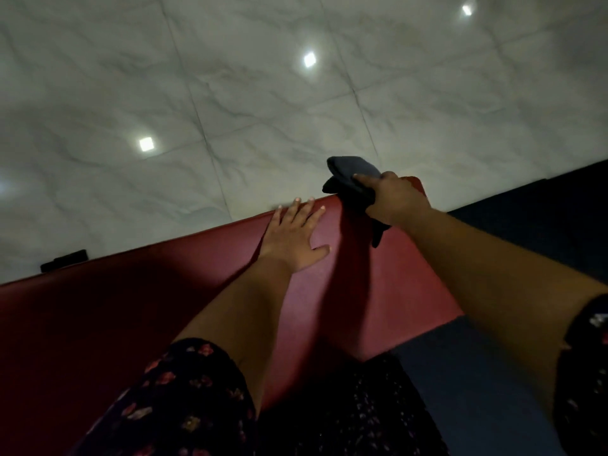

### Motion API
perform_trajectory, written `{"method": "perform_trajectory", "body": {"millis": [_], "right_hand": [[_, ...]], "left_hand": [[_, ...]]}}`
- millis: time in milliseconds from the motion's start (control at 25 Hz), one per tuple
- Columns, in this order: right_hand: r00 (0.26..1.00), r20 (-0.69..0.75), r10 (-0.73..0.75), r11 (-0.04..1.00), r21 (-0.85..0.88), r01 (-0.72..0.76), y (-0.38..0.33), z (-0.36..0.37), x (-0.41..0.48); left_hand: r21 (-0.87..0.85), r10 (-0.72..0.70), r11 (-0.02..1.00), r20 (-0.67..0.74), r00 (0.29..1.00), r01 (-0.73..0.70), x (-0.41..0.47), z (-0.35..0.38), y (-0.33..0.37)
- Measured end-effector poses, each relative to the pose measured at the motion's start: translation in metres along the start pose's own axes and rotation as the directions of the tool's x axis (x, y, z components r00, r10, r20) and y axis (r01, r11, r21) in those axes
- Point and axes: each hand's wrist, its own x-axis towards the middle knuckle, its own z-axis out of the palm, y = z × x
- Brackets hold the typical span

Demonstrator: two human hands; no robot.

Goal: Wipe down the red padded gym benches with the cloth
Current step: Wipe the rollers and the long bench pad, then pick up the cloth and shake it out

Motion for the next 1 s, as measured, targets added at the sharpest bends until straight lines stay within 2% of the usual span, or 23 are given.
{"method": "perform_trajectory", "body": {"millis": [120,240,400,480,640,760,880,1000], "right_hand": [[0.994,-0.054,0.095,0.991,-0.084,-0.1,-0.014,0.015,-0.034],[0.985,-0.092,0.148,0.986,-0.059,-0.154,-0.035,0.011,-0.058],[0.975,-0.155,0.16,0.985,-0.037,-0.168,-0.059,-0.018,-0.084],[0.976,-0.167,0.139,0.989,-0.031,-0.146,-0.075,-0.039,-0.105],[0.979,-0.189,0.072,0.99,-0.103,-0.093,-0.108,-0.08,-0.162],[0.963,-0.259,0.079,0.981,-0.154,-0.122,-0.135,-0.124,-0.215],[0.929,-0.356,0.1,0.985,-0.095,-0.142,-0.155,-0.158,-0.262],[0.916,-0.388,0.101,0.992,-0.028,-0.121,-0.167,-0.164,-0.292]], "left_hand": [[0.109,0.12,0.986,0.055,0.991,-0.125,-0.024,-0.009,-0.015],[0.022,0.134,0.991,-0.019,0.991,-0.134,-0.048,-0.026,-0.027],[-0.017,0.06,0.998,-0.118,0.991,-0.063,-0.08,-0.076,-0.049],[-0.015,0.041,0.999,-0.121,0.992,-0.043,-0.104,-0.098,-0.062],[0.099,0.049,0.994,-0.054,0.997,-0.044,-0.158,-0.145,-0.078],[0.077,0.057,0.996,-0.136,0.989,-0.047,-0.202,-0.195,-0.085],[0.012,0.033,0.999,-0.226,0.974,-0.031,-0.243,-0.231,-0.095],[0.021,0.002,1.0,-0.237,0.971,0.003,-0.275,-0.252,-0.104]]}}
